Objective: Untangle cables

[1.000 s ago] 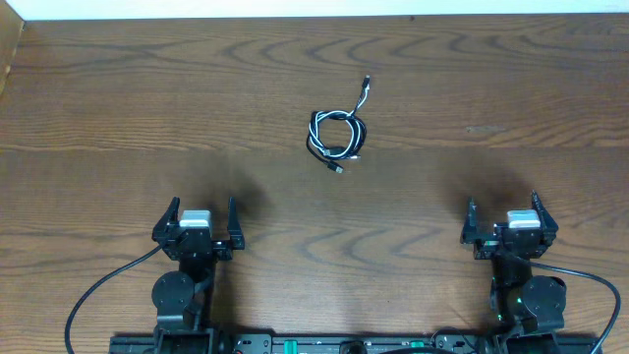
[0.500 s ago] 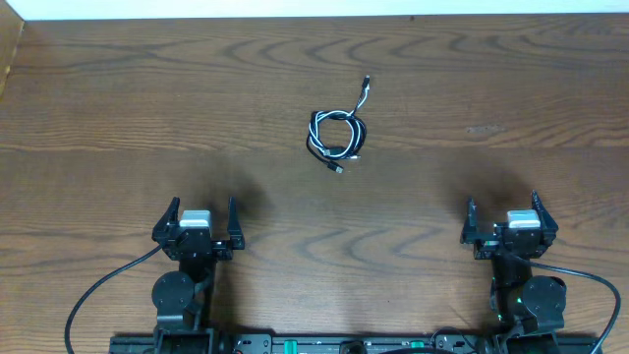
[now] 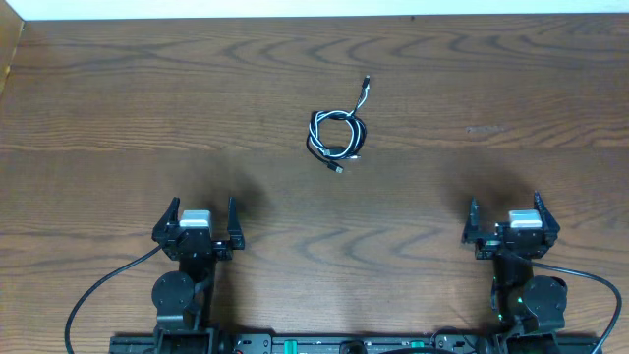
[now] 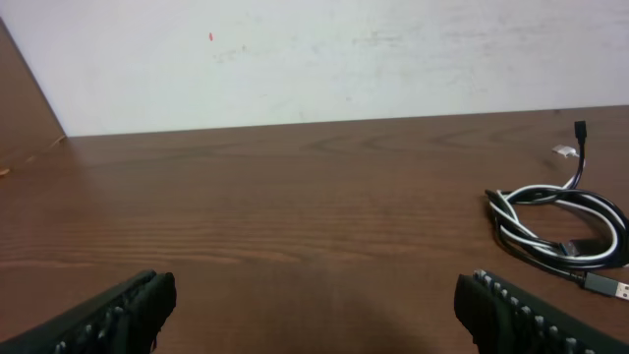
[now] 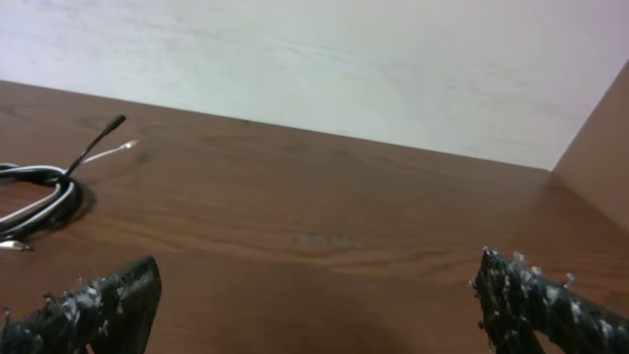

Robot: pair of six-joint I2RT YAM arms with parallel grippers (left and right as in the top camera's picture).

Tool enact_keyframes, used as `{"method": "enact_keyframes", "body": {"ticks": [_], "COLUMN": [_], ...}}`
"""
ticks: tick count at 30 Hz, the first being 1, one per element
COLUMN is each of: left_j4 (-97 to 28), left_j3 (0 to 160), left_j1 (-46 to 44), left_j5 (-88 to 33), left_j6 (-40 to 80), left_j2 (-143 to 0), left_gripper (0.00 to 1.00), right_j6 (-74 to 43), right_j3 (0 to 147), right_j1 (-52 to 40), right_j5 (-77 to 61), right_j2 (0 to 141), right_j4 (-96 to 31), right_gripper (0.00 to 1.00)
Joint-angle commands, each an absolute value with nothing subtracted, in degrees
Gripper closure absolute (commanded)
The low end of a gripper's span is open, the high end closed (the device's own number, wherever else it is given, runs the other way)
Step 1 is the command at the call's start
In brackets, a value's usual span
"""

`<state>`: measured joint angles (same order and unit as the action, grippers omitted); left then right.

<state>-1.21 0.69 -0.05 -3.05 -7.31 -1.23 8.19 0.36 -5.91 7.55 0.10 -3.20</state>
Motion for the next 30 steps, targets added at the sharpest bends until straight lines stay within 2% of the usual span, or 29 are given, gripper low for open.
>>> {"method": "enact_keyframes", "body": {"ticks": [1,30], "left_j4": [-4.0,-4.0], "left_j3": [0.2,0.2], "left_j1": [0.3,0.3], "left_j5": [-2.3,-2.3], "left_j6": [-6.8,-6.8], "left_j2": [-1.4,-1.4], "left_gripper": [0.04,0.04], "right_j6": [8.6,8.6], "right_j3": [0.3,0.3], "right_j1": [-5.0,-4.9], "right_j5": [8.3,6.9], "right_j2": [0.3,0.3], "right_j4": [-3.4,-2.9], "right_gripper": [0.01,0.01]}}
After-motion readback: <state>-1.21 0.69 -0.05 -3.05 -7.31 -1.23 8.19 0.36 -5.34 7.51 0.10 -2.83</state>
